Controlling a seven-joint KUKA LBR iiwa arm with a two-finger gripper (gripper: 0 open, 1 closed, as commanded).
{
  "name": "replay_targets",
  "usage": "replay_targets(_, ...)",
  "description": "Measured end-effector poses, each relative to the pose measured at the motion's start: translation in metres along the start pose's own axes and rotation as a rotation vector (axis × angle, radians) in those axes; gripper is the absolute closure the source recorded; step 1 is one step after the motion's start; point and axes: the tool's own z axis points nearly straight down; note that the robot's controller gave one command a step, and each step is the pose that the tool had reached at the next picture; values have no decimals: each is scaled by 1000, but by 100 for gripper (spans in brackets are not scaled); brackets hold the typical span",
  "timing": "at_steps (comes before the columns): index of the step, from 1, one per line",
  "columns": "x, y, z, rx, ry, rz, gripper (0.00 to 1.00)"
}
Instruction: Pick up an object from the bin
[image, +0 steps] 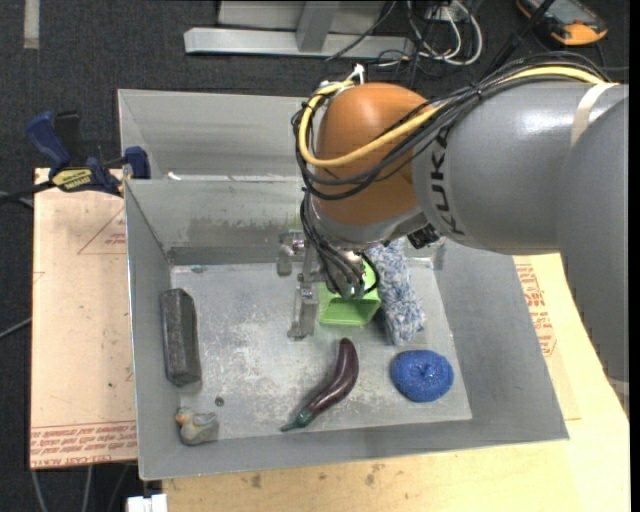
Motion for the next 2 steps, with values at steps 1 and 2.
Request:
replay_targets(1,-1,-1,-5,-1,-7,2,0)
replay_targets(2,7,-48,-41,-1,-4,32,0)
